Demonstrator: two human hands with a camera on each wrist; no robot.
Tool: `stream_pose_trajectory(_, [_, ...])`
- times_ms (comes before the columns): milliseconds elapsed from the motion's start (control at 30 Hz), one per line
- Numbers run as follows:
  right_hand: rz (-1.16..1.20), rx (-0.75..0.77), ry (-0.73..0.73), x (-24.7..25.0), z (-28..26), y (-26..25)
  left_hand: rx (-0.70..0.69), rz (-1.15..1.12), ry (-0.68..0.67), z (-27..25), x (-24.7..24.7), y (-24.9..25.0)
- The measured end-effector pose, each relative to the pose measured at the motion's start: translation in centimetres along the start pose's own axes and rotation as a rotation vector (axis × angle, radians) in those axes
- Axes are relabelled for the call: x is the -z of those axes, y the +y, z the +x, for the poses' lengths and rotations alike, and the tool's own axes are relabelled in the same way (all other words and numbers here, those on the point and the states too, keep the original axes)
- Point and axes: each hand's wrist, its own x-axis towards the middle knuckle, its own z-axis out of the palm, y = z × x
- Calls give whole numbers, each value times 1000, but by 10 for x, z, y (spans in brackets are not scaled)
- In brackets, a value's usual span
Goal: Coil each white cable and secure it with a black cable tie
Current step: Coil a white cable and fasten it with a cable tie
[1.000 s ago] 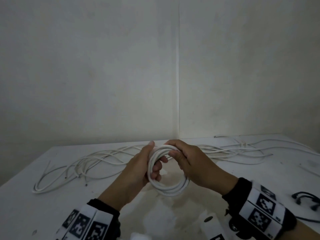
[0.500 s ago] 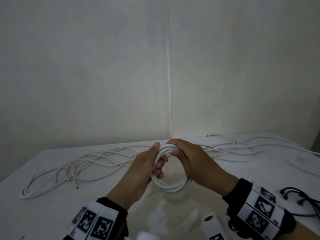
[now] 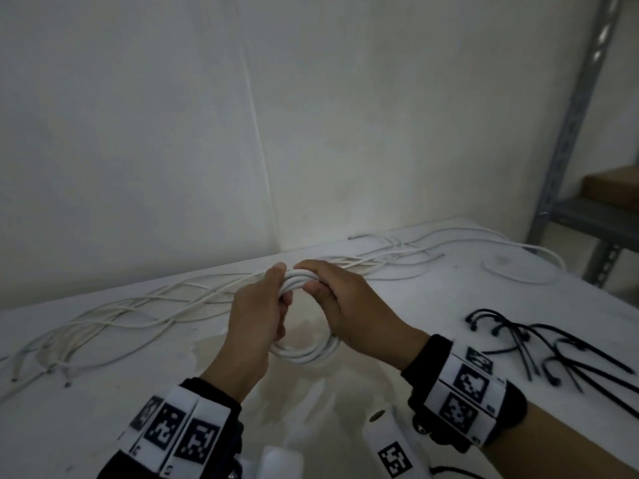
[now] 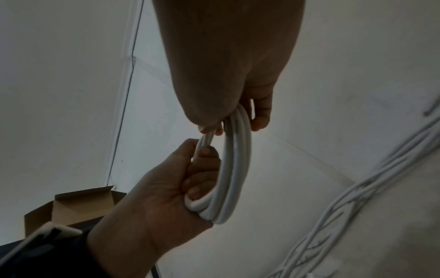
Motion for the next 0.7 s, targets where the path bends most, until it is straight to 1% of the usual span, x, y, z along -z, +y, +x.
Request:
stream_pose_trajectory(100, [54, -99, -103, 19, -19, 3, 3, 19, -14, 1, -18, -10])
stream_pose_trajectory(167, [19, -182, -133, 36, -33, 9, 20, 27, -18, 2, -29, -16])
stream_pose_trajectory(267, [-142, -400, -130, 68, -56, 28, 47, 23, -31, 4, -42, -20])
stream_pose_trajectory(367, [-321, -581, -112, 104, -75, 58, 63, 30, -51, 7, -55, -21])
stream_pose_trajectory(467, [-485, -755, -134, 136, -90, 87, 71, 30, -73, 8, -67, -24])
stream_pose_trajectory(533, [-584, -881, -179, 152, -97, 103, 87, 27, -81, 9, -72, -25])
stream_pose_trajectory(600, [-669, -973, -237, 160, -101, 117, 101, 27, -84, 9, -74, -26])
stream_pose_trajectory(700, [-688, -1060, -280, 161, -99, 132, 107, 42, -76, 11, -74, -27])
